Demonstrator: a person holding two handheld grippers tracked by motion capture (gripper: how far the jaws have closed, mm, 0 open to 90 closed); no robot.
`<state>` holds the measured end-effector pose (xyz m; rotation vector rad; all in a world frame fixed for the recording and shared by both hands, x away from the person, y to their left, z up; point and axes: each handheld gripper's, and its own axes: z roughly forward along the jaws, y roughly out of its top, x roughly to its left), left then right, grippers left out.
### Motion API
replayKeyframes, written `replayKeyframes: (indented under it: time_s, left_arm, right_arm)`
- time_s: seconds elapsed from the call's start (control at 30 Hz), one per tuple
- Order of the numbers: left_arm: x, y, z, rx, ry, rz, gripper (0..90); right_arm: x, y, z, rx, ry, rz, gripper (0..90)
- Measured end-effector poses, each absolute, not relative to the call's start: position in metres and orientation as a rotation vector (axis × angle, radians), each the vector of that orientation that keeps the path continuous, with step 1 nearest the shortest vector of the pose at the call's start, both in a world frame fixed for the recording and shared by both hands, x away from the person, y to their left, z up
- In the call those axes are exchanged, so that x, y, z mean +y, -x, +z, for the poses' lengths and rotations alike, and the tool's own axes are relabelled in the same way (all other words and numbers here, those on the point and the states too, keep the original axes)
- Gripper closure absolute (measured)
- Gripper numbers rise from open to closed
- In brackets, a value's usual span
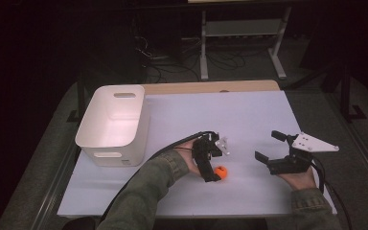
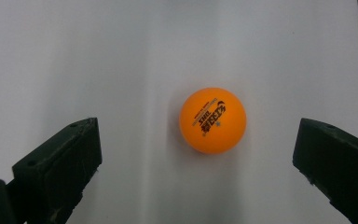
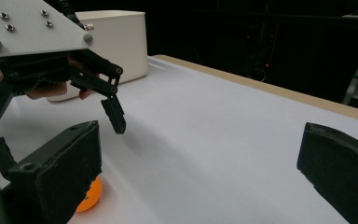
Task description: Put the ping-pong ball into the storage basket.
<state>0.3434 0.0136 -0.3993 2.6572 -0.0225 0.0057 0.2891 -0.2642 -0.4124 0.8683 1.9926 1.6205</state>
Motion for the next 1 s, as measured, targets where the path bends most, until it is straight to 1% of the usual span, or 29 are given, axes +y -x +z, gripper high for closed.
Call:
replayKeyframes:
  time_s: [0.9, 1.0]
  left_arm:
    - [-0.001, -0.346, -0.423, -0.048, -2.663, -0.026, 1.0]
    - [-0.001, -0.345, -0.423, -0.055, -2.658, -0.034, 3.7]
  right_arm:
    - [-0.264, -0.290, -0.414, 2.008, -0.866, 1.613, 0.0]
    - [-0.263, -0.291, -0.414, 2.013, -0.869, 1.613, 0.0]
